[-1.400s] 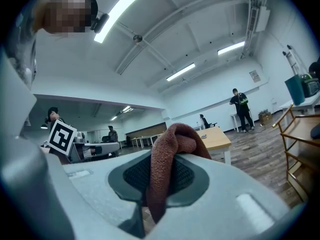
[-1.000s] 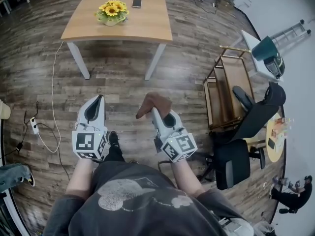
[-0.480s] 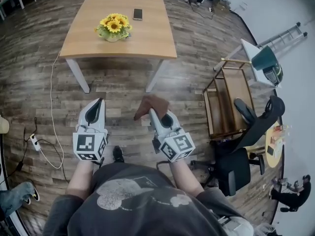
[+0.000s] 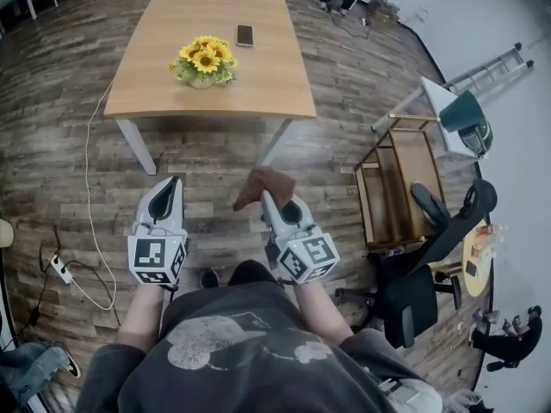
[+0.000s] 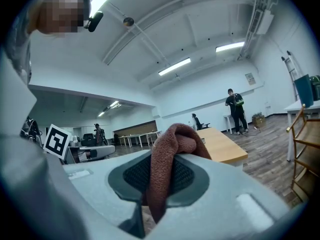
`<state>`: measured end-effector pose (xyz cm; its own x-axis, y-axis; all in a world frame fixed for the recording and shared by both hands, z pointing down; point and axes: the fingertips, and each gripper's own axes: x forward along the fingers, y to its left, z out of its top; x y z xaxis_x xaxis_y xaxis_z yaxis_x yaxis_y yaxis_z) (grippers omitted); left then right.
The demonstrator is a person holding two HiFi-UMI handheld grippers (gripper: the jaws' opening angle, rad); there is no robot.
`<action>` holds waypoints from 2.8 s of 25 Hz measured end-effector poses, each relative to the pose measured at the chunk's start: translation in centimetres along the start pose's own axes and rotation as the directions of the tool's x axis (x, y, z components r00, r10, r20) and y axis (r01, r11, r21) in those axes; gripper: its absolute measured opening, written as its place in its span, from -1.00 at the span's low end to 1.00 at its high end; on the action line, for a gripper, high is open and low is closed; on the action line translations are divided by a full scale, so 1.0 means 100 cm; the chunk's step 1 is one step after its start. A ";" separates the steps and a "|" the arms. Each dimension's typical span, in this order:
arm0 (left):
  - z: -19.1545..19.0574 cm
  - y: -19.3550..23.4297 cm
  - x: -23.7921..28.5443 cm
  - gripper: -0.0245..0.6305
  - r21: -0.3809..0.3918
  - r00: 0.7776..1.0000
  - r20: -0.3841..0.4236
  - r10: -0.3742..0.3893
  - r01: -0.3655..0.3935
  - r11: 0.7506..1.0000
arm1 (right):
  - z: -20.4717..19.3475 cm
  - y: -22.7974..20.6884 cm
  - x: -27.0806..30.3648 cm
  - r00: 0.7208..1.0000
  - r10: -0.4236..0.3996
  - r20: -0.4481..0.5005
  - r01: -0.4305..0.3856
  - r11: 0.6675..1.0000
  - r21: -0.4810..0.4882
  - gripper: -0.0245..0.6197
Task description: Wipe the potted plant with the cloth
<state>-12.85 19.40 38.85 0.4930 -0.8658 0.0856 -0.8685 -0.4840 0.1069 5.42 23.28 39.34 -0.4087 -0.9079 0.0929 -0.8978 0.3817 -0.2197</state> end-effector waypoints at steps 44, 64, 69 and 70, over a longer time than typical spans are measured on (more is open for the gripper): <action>-0.011 0.052 0.232 -0.74 0.102 0.981 -0.087 0.175 -0.166 0.981 | 0.032 -0.187 0.234 0.982 0.179 -0.056 -0.173 0.980 0.102 -0.76; -0.105 0.119 0.313 0.20 0.114 0.966 -0.260 0.001 0.030 0.993 | 0.048 -0.224 0.316 0.998 -0.027 -0.056 0.031 0.996 0.079 -0.76; -0.121 0.138 0.338 0.71 0.128 0.964 -0.265 0.008 0.027 0.991 | 0.038 -0.218 0.329 0.994 -0.045 -0.097 0.052 0.997 0.066 -0.76; -0.122 0.142 0.343 0.71 0.133 0.966 -0.260 0.006 0.030 0.991 | 0.037 -0.217 0.330 0.994 -0.052 -0.101 0.059 0.996 0.065 -0.76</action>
<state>-7.64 -15.60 55.37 0.4845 -0.8056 0.3409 -0.8523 -0.5225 -0.0234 12.04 -15.65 43.58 -0.3759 -0.9044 0.2018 -0.9078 0.3157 -0.2761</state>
